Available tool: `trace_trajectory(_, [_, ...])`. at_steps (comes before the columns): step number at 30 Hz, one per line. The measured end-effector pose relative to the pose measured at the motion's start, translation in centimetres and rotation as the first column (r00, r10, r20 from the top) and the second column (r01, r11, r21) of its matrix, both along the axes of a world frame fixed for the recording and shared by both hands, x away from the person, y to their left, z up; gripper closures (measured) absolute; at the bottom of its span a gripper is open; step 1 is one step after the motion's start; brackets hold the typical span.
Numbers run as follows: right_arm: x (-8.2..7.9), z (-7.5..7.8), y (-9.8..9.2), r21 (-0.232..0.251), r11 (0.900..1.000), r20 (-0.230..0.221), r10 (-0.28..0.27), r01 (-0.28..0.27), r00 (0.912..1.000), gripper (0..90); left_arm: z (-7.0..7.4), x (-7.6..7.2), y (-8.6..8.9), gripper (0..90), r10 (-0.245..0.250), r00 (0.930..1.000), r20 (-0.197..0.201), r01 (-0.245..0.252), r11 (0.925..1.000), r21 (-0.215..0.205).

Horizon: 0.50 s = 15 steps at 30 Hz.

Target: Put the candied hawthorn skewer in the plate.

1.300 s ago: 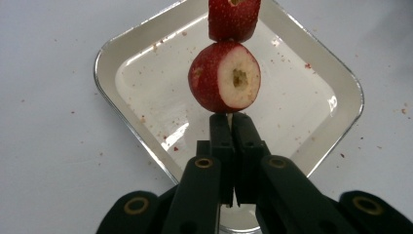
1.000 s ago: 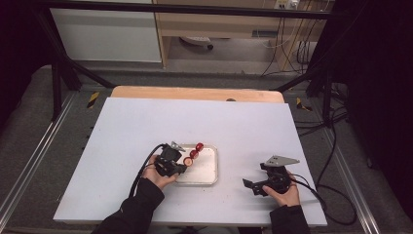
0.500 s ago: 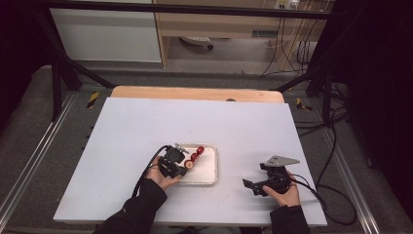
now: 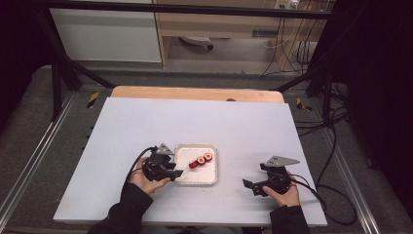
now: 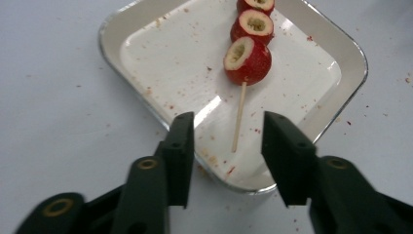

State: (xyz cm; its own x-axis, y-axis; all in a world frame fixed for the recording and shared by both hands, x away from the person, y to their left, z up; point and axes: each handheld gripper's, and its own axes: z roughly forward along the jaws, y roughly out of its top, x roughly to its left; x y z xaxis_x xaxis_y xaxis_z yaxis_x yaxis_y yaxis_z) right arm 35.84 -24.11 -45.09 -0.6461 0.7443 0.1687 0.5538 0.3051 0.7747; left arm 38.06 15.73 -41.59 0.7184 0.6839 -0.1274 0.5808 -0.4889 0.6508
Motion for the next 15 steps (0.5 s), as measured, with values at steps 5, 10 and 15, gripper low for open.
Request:
trace_trajectory(5, [0.0,0.0,0.0,-0.003,1.000,0.002,0.002,-0.002,1.0000,0.5,0.0,-0.9,3.0,30.3,-0.017,0.9985,0.052,0.020,0.9983,-0.054])
trace_trajectory(10, [-0.1,-0.1,0.1,-0.004,1.000,0.001,0.002,-0.002,1.0000,0.5,-0.6,-1.7,5.8,15.0,-0.011,0.9961,0.088,0.018,0.9966,-0.081])
trace_trajectory(15, [-0.1,-0.1,0.1,-0.008,1.000,-0.004,-0.001,0.001,1.0000,0.5,-1.5,-2.4,7.7,11.2,0.025,0.9934,0.112,-0.015,0.9964,-0.083])
